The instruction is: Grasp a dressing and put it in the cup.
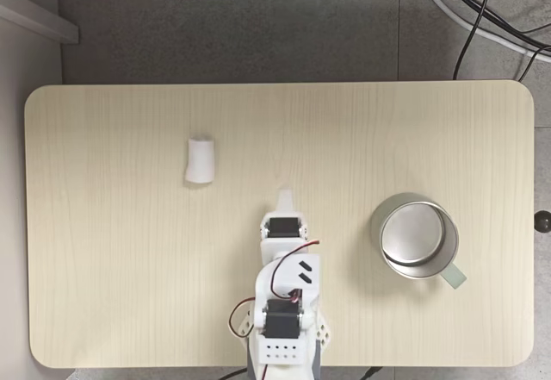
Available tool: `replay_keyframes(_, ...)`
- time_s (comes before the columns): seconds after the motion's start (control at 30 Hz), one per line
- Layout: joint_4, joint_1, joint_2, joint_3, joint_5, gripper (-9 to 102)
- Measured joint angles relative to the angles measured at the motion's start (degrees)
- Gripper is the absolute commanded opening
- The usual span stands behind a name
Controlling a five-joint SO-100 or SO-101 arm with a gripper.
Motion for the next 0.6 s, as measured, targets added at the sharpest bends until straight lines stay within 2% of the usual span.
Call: replay_keyframes(0.6,0.26,0.7,0.0,0.0,0.0,0)
